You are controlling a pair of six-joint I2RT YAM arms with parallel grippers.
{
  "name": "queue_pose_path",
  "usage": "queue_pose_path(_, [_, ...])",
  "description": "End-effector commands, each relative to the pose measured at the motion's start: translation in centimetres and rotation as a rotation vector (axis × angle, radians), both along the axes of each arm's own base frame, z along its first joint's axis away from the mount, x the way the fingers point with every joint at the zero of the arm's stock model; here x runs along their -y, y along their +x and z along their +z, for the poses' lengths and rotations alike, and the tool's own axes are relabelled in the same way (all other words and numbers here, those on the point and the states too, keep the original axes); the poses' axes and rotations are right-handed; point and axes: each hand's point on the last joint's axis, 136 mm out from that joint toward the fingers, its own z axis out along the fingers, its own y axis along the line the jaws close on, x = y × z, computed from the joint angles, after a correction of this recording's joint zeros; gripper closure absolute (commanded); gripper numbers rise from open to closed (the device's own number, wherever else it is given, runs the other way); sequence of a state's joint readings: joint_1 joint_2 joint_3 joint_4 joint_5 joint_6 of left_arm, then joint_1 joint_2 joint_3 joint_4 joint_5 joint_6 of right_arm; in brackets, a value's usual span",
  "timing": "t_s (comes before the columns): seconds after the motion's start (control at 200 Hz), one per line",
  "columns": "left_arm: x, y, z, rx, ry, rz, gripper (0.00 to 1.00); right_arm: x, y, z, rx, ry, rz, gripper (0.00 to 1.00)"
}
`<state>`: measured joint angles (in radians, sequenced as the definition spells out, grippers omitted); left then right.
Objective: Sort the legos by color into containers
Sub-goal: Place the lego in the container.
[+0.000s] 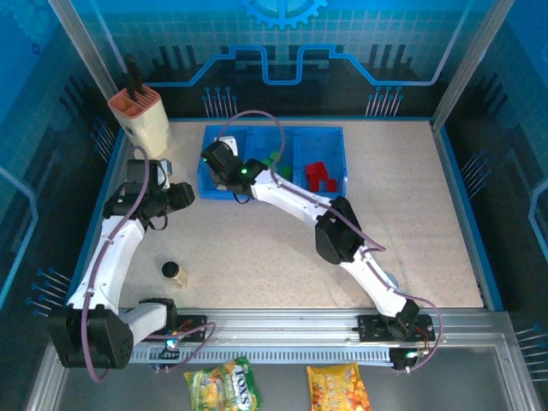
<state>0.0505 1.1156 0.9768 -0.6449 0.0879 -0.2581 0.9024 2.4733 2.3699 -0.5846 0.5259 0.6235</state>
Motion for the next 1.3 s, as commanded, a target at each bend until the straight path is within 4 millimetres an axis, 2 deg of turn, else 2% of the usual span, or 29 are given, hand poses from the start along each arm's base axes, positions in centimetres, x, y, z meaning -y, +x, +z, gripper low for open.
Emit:
queue_pose_path(0.0, [0.0, -0.2, 0.3, 0.026, -0.001, -0.011, 0.54, 2.6, 1.0, -1.8, 0.034, -0.138, -0.116, 0.73])
queue_pose_path(0.255, [0.0, 0.0, 0.4, 0.032, -0.003, -0.011, 0.54, 2.7, 2.1, -3.7, 0.078, -0.153, -0.163, 0.72])
queue_pose_path(0.41, [0.1, 0.1, 0.3, 0.029, -0.008, -0.016, 0.54, 3.0, 2.0, -3.8, 0.088, -0.163, -0.188, 0.64])
queue_pose_path(0.575, [0.2, 0.2, 0.2, 0.025, -0.016, -0.019, 0.52, 3.1, 1.8, -1.5, 0.133, -0.164, -0.201, 0.55])
queue_pose_path(0.725, [0.4, 0.2, -0.1, 0.010, -0.027, -0.029, 0.50, 3.2, 1.3, 1.9, 0.196, -0.169, -0.199, 0.49])
queue_pose_path(0.89, [0.5, 0.4, -0.3, -0.002, -0.034, -0.037, 0.45, 4.2, 0.5, 5.6, 0.221, -0.154, -0.189, 0.47])
queue_pose_path(0.955, [0.6, 0.5, -0.6, -0.021, -0.044, -0.042, 0.41, 4.8, 0.0, 6.9, 0.221, -0.158, -0.167, 0.43])
queue_pose_path(0.971, [0.6, 0.5, -0.6, -0.024, -0.045, -0.042, 0.41, 4.9, -0.1, 6.6, 0.215, -0.170, -0.158, 0.43])
queue_pose_path(0.981, [0.7, 0.5, -0.7, -0.029, -0.047, -0.042, 0.40, 5.2, -0.3, 7.6, 0.221, -0.161, -0.155, 0.42])
queue_pose_path(0.996, [0.7, 0.5, -0.7, -0.032, -0.049, -0.041, 0.39, 5.5, -0.4, 8.0, 0.221, -0.163, -0.150, 0.41])
queue_pose_path(1.071, [0.7, 0.5, -0.6, -0.049, -0.060, -0.029, 0.33, 7.0, -1.1, 8.9, 0.206, -0.191, -0.120, 0.36])
queue_pose_path(1.191, [0.9, 0.5, -0.5, -0.077, -0.095, -0.010, 0.22, 10.4, -2.2, 9.9, 0.175, -0.218, -0.097, 0.30])
queue_pose_path(1.296, [0.9, 0.5, -0.4, -0.103, -0.112, 0.010, 0.12, 14.5, -3.2, 9.8, 0.131, -0.237, -0.103, 0.26])
